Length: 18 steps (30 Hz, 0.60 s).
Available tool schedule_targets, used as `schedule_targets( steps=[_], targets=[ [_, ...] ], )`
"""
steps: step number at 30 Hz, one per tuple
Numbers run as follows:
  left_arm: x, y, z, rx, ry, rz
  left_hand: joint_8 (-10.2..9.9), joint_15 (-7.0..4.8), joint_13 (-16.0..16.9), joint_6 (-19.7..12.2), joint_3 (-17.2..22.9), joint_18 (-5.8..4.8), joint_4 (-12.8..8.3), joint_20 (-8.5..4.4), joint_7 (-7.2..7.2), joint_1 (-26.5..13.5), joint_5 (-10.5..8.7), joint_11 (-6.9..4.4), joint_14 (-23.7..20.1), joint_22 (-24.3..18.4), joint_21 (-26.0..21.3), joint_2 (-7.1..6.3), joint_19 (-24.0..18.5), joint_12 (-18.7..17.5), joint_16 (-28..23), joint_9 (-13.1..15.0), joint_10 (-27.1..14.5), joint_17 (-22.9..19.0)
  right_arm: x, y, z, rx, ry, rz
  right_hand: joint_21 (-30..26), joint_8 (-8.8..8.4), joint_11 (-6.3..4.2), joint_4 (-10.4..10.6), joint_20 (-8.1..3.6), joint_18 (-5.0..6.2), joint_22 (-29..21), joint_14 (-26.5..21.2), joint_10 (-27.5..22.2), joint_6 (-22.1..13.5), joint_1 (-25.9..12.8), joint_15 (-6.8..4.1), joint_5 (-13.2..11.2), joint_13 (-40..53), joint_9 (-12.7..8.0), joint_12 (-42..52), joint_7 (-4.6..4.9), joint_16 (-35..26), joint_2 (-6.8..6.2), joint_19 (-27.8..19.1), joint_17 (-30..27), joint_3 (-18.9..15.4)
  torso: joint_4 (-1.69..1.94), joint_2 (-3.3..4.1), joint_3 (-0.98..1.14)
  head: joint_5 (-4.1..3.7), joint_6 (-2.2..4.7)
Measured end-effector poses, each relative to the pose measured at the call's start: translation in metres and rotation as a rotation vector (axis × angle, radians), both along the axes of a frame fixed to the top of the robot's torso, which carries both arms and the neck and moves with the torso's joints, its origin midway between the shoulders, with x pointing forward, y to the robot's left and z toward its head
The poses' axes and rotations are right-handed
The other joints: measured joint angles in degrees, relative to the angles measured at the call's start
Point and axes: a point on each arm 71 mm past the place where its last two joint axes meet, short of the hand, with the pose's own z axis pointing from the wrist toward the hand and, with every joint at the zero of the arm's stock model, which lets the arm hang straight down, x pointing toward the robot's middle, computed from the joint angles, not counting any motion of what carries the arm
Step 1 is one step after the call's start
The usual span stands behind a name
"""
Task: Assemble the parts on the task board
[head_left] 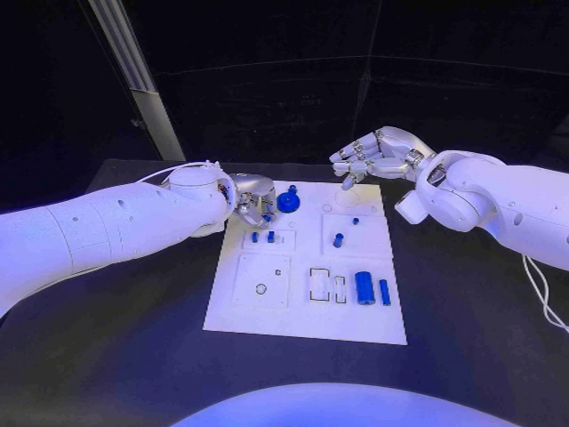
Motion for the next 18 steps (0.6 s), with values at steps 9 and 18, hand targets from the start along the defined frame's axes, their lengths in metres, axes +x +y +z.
schedule_targets(
  steps=[9,18],
  targets=[
    [-0.0004,-0.0001,-0.0004,0.002,0.003,0.000,-0.41,0.20,-0.24,-0.10,0.17,0.00,0.17,0.08,0.09,-0.30,0.00,0.20,0.20,0.01,0.00,0.30,-0.09,-0.48,0.00,0.00,-0.21,0.00,0.0001,0.0000,0.0000,0.000,0.000,0.000,0.00,0.00,0.00,0.00,0.00,-0.01,0.00,0.00,0.00,0.00,0.00,0.00,0.00,0.00,0.00,0.00,0.00,0.00,0.00,0.00,0.00,0.00,0.03,-0.01,-0.02,0.00,-0.03],
    [-0.0006,-0.0009,-0.0005,0.000,0.001,-0.001,-0.42,0.20,-0.24,0.05,0.48,0.00,0.49,0.28,0.25,-0.29,0.00,0.21,0.20,0.08,0.00,0.91,-0.28,-0.48,0.00,0.00,-0.20,0.01,0.0001,0.0001,0.0000,0.000,0.000,0.000,0.00,0.00,0.00,0.00,0.00,0.00,0.00,0.00,0.00,0.00,0.00,0.00,0.00,0.00,0.00,0.00,0.00,0.00,0.00,0.00,0.00,0.00,0.03,-0.01,-0.01,-0.03,0.02]
  ],
)
